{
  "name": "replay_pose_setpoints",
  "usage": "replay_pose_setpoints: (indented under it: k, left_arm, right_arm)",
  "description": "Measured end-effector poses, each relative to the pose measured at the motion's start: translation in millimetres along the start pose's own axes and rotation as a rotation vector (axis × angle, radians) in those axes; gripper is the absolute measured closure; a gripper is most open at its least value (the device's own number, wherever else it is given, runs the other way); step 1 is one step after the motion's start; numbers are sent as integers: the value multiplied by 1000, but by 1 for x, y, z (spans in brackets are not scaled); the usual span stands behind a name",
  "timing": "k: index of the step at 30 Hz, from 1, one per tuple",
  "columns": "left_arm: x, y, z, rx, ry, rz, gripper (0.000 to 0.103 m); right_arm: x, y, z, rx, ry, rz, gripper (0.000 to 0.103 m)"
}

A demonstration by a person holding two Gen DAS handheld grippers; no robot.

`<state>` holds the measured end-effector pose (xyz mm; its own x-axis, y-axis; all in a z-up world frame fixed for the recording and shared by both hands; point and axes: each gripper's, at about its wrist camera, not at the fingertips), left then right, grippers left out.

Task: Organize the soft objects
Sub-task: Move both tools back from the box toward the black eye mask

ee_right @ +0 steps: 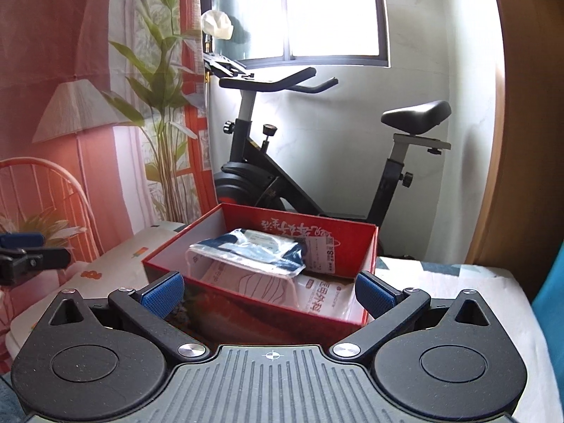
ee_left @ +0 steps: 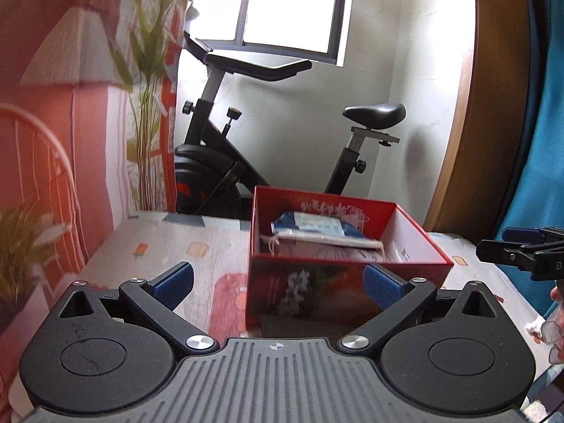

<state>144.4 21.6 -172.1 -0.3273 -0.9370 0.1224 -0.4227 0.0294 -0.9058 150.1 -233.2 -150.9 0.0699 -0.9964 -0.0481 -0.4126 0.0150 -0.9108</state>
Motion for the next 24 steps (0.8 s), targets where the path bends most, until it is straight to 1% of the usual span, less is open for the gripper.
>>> replay_pose_setpoints:
  k: [6, 9, 11, 15, 18, 21, 24]
  left_arm:
    - [2, 40, -3, -51, -4, -3, 0]
    - [2, 57, 5, -100, 5, -11, 0]
    - [2, 67, 11, -135, 20, -22, 0]
    - [3, 84, 19, -177, 36, -23, 0]
    - [0, 92, 22, -203, 39, -32, 0]
    - [-1, 96, 25, -230, 43, -40, 0]
    - [4, 101, 31, -259, 61, -11, 1]
  right_arm:
    - [-6, 38, -24, 8, -2, -23, 0]
    - [-7, 60, -28, -12, 3, -7, 0]
    - [-10, 78, -27, -32, 17, -18, 0]
    - [-20, 116, -23, -92, 44, -37, 1]
    - [-23, 141, -20, -159, 43, 3, 1]
    - [-25, 155, -15, -227, 53, 1, 1]
    - [-23, 159, -10, -271, 68, 18, 1]
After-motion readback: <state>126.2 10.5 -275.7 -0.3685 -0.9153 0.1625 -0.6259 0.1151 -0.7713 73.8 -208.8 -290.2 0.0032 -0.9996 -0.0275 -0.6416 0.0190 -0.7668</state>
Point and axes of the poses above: each gripper's, at about its wrist camera, not at the fingertips, and z roughly the way its jaws point, x to its right, y to its underside, and after that the axes turned 3 degrees about y, right-handed
